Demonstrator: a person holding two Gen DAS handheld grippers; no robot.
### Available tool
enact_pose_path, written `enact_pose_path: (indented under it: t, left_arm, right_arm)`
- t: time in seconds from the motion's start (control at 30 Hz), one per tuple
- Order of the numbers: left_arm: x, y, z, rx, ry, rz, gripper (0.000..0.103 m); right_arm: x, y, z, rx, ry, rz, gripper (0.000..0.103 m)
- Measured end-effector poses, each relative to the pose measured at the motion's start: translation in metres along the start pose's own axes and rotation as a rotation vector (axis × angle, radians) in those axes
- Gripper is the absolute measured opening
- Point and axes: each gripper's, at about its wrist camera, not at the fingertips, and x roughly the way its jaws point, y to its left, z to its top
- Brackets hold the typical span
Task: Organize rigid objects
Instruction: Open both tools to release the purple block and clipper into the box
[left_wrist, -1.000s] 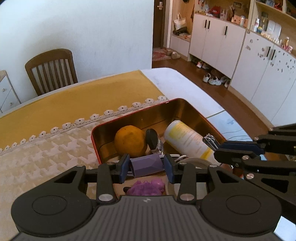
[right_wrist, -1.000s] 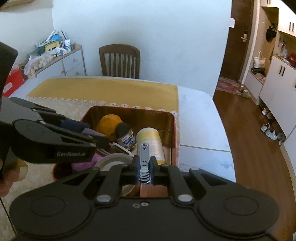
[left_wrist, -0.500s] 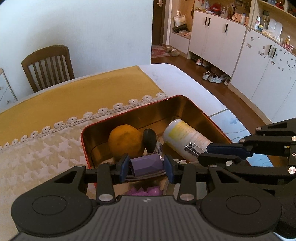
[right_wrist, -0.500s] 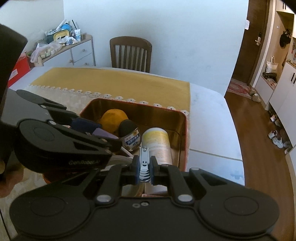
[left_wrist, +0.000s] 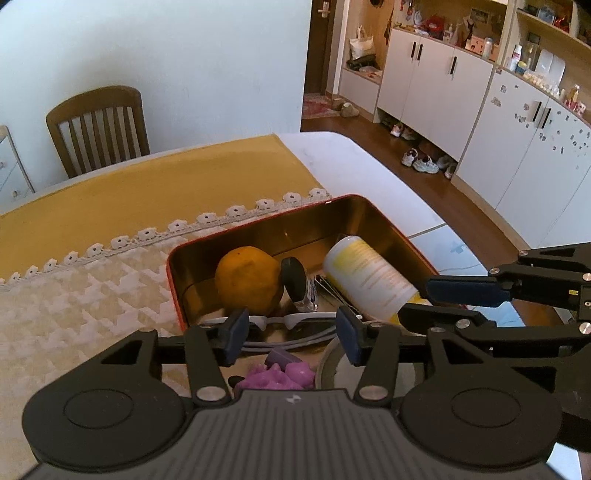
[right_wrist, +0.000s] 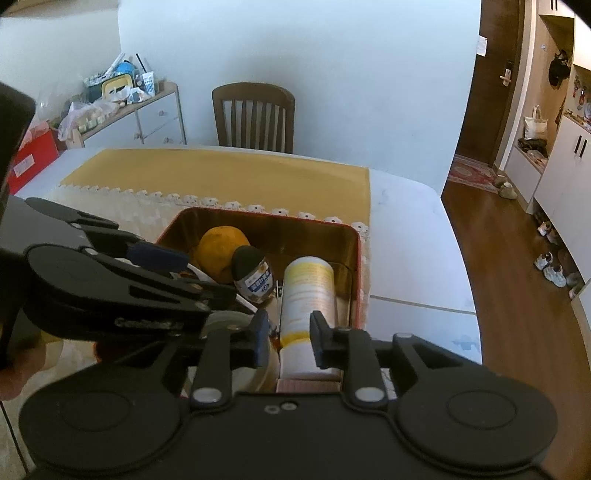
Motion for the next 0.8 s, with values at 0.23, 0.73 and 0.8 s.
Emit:
enact_pose_path:
  t: [0.23,0.73,0.8]
  left_arm:
    - [-0.022,0.002,-0.003,-0.013,-0.040,0.015,0.056]
    - [-0.090,0.008,-0.018,0.003,-0.156,-0.016,0.070]
    - [-0.098,0.009,-0.021,0.006,-0.172,-0.016,0.071]
  right_arm:
    - [-0.017,0.003,0.000,0.018,-0.033,0.008,0.041]
    - [-0.064,0.021,-0.002,0.096,-0.118,0.027,0.070]
    - [-0.070,0.027,-0.004,0.094,-0.131,0.027,0.074]
